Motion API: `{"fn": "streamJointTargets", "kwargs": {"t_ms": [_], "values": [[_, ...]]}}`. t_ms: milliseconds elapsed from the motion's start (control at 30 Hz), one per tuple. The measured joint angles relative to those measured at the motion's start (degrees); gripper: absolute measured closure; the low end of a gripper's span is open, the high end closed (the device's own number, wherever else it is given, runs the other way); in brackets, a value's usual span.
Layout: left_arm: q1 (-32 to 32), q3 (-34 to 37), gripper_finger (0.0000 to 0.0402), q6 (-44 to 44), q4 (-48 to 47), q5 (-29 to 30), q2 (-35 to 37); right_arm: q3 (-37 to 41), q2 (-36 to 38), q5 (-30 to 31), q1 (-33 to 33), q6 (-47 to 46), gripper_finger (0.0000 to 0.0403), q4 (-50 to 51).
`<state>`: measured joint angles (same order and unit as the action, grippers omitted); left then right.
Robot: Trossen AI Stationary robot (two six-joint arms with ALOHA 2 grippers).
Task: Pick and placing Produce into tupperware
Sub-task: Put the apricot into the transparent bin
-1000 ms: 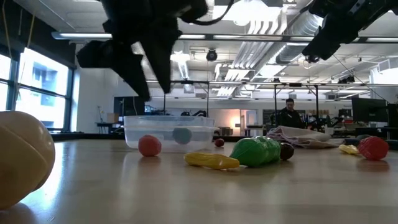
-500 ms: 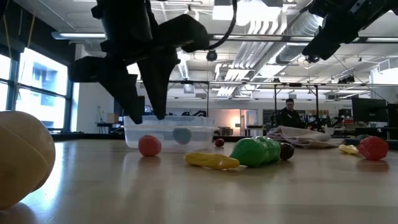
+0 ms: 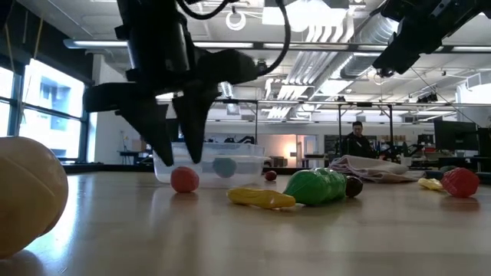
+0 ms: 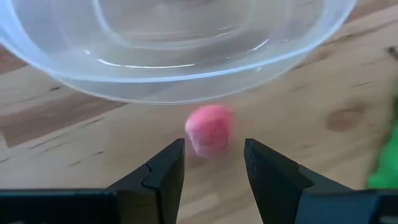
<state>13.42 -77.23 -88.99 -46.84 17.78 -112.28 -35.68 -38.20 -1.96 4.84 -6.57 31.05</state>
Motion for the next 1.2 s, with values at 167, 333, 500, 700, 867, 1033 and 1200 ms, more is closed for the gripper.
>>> {"fn": "streamJointTargets", "kwargs": {"t_ms": [167, 333, 500, 700, 867, 1033, 1200], "values": [[-0.4, 0.0, 0.0245, 0.0, 0.6, -0.2, -0.7, 0.0, 0.0, 0.0, 0.0, 0.0, 0.0402, 0.0], [-0.7, 0.0, 0.0245, 0.2, 0.6, -0.3, -0.9, 0.0, 0.0, 0.0, 0.0, 0.0, 0.0402, 0.0], [-0.7, 0.0, 0.0245, 0.2, 0.6, -0.2, -0.9, 0.0, 0.0, 0.0, 0.0, 0.0, 0.0402, 0.0], [-0.7, 0.0, 0.0245, 0.3, 1.8, -0.2, -0.9, 0.0, 0.0, 0.0, 0.0, 0.1, 0.0402, 0.0], [-0.7, 0.0, 0.0243, 1.1, 3.1, -0.1, -0.9, 0.0, 0.0, 0.0, 0.0, 0.1, 0.0402, 0.0], [-0.7, 0.0, 0.0204, 2.3, 3.4, -0.1, -0.9, 0.0, 0.0, 0.0, 0.0, 0.1, 0.0402, 0.0], [-0.7, 0.0, 0.0164, 3.5, 3.4, 0.1, -0.9, 0.0, 0.0, 0.0, 0.0, 0.1, 0.0402, 0.0]]}}
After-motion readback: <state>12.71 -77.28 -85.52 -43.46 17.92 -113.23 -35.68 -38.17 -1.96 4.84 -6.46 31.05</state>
